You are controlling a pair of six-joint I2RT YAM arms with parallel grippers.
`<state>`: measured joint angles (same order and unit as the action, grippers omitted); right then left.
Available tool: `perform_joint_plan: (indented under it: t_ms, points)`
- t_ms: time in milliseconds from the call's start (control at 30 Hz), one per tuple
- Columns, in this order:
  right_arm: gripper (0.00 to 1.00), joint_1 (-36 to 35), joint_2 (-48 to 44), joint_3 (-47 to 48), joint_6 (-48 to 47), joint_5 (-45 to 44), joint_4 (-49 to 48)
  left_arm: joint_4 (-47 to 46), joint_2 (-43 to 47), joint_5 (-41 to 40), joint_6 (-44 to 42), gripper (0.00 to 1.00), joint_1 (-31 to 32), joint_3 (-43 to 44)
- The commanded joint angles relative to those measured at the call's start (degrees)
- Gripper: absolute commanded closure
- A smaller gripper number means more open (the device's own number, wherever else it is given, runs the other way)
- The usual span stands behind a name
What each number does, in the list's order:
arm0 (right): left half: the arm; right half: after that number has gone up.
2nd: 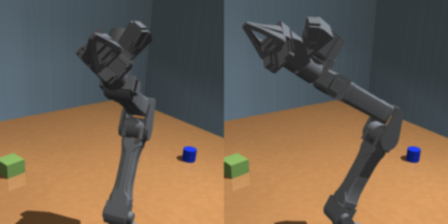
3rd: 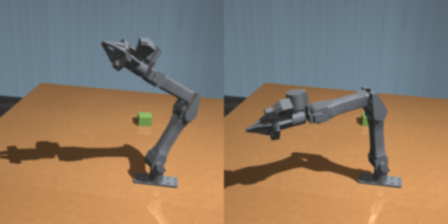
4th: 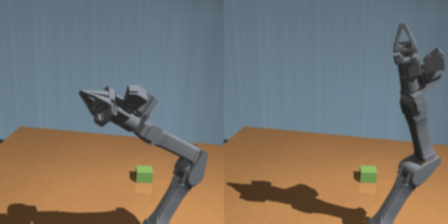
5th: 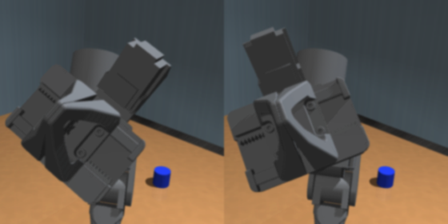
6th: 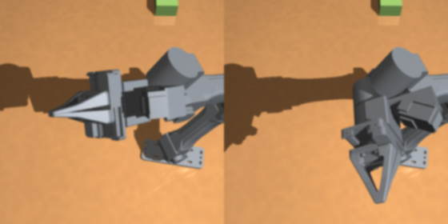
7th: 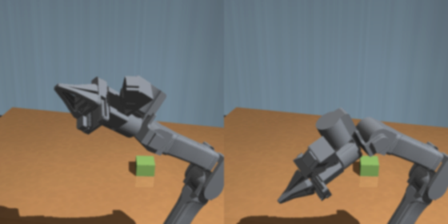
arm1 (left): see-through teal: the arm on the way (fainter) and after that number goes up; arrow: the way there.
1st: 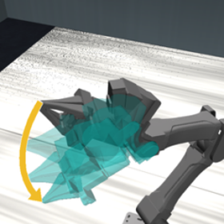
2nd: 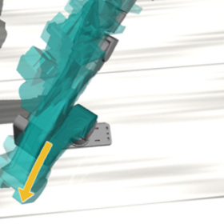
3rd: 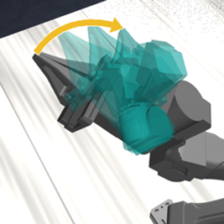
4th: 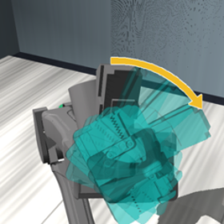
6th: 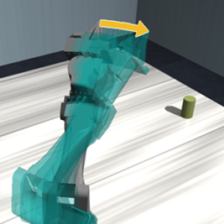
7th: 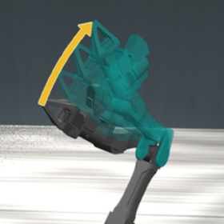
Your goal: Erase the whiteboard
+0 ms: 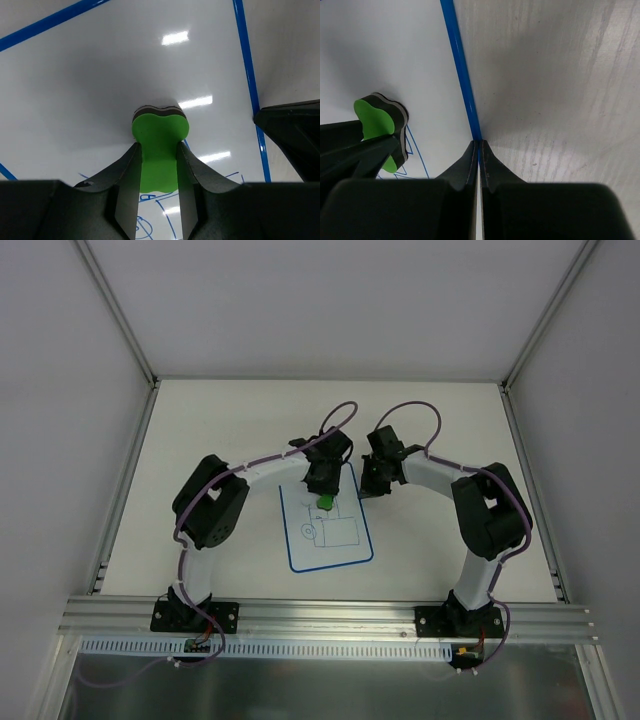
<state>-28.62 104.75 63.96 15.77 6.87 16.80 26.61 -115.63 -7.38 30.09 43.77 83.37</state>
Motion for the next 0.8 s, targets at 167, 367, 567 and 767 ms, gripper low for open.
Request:
perform_joint_plan:
  t_ms: [167,367,567,767]
  points:
    - [1.00,0.94,2.56,-1.39,0.49,-3.36,1.57,6.61,1.90,-7.38,0.94,1.00,-8.61,-7.17]
    - [1.00,1.20,2.92,-1.12,0.75,-3.18,1.57,6.52,2.61,-2.13,1.29,1.00,-6.52,-10.33]
    - [1.00,1.55,2.83,-1.03,0.93,-2.92,1.66,6.52,6.56,3.76,4.01,1.00,-0.01,-13.32]
    - [1.00,1.81,2.57,-1.56,1.02,-2.48,1.48,6.61,9.55,4.31,7.09,1.00,3.78,-18.86]
